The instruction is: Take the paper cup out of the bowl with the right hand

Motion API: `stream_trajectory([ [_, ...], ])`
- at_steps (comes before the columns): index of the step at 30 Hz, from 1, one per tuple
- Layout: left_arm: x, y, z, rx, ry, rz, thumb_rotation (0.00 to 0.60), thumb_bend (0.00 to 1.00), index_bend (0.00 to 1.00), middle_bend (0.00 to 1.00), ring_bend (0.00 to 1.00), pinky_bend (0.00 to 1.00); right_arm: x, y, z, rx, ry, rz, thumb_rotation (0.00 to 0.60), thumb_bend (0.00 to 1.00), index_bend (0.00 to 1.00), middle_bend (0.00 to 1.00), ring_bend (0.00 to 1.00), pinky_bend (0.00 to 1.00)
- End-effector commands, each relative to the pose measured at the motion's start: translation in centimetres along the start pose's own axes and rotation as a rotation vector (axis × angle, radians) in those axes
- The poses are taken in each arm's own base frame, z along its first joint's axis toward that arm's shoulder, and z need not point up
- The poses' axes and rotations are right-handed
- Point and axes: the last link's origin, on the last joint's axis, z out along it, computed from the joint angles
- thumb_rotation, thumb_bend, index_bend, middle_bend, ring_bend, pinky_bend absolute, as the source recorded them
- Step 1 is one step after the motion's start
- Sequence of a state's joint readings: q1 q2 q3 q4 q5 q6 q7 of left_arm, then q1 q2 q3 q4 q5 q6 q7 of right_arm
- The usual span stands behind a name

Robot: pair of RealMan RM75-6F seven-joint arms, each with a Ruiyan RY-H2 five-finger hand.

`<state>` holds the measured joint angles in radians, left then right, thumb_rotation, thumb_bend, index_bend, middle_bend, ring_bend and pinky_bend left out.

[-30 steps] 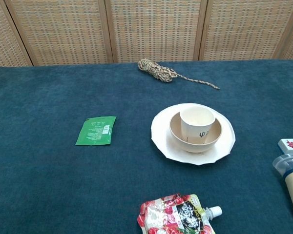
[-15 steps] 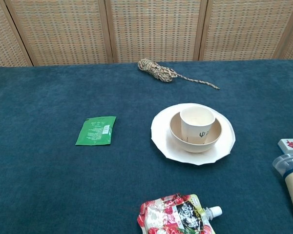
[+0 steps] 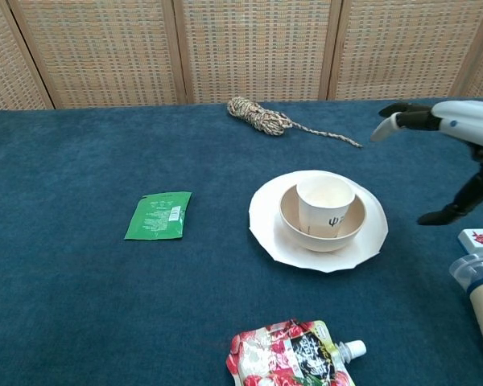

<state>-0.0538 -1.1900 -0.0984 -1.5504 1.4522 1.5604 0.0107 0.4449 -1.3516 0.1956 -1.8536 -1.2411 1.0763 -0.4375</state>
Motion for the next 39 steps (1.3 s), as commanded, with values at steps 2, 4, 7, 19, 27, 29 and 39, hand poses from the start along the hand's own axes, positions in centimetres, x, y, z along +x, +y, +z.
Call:
stream_trajectory([
  [2, -0.1, 0.0, 0.1, -0.003, -0.010, -0.002, 0.600, 0.00, 0.00, 0.00, 0.00, 0.00, -0.7, -3.4, 2.9, 0.030, -0.043, 0.004, 0.600, 0.30, 0.22, 0.00, 0.00, 0.00],
  [4, -0.2, 0.0, 0.1, -0.005, -0.016, -0.003, 0.600, 0.00, 0.00, 0.00, 0.00, 0.00, -1.0, -4.0, 3.6, 0.022, -0.056, -0.007, 0.600, 0.31, 0.22, 0.00, 0.00, 0.00],
  [7, -0.3, 0.0, 0.1, -0.005, -0.019, -0.005, 0.600, 0.00, 0.00, 0.00, 0.00, 0.00, -1.3, -4.5, 4.5, 0.008, -0.073, -0.030, 0.600, 0.31, 0.22, 0.00, 0.00, 0.00],
  [19, -0.3, -0.2, 0.3, -0.001, -0.024, -0.013, 0.600, 0.00, 0.00, 0.00, 0.00, 0.00, -2.2, -6.0, 6.6, -0.020, -0.102, -0.054, 0.600, 0.33, 0.26, 0.00, 0.00, 0.01],
  [27, -0.3, -0.2, 0.3, 0.000, -0.026, -0.015, 0.600, 0.00, 0.00, 0.00, 0.00, 0.00, -2.9, -6.4, 7.3, -0.029, -0.115, -0.070, 0.600, 0.36, 0.33, 0.00, 0.00, 0.02],
  [29, -0.3, -0.2, 0.3, -0.001, -0.027, -0.016, 0.600, 0.00, 0.00, 0.00, 0.00, 0.00, -3.0, -6.5, 7.4, -0.033, -0.117, -0.071, 0.600, 0.38, 0.37, 0.00, 0.00, 0.02],
  [39, -0.3, -0.2, 0.3, -0.004, -0.029, -0.018, 0.600, 0.00, 0.00, 0.00, 0.00, 0.00, -2.7, -7.0, 7.3, -0.024, -0.083, -0.061, 0.600, 0.39, 0.46, 0.05, 0.00, 0.04],
])
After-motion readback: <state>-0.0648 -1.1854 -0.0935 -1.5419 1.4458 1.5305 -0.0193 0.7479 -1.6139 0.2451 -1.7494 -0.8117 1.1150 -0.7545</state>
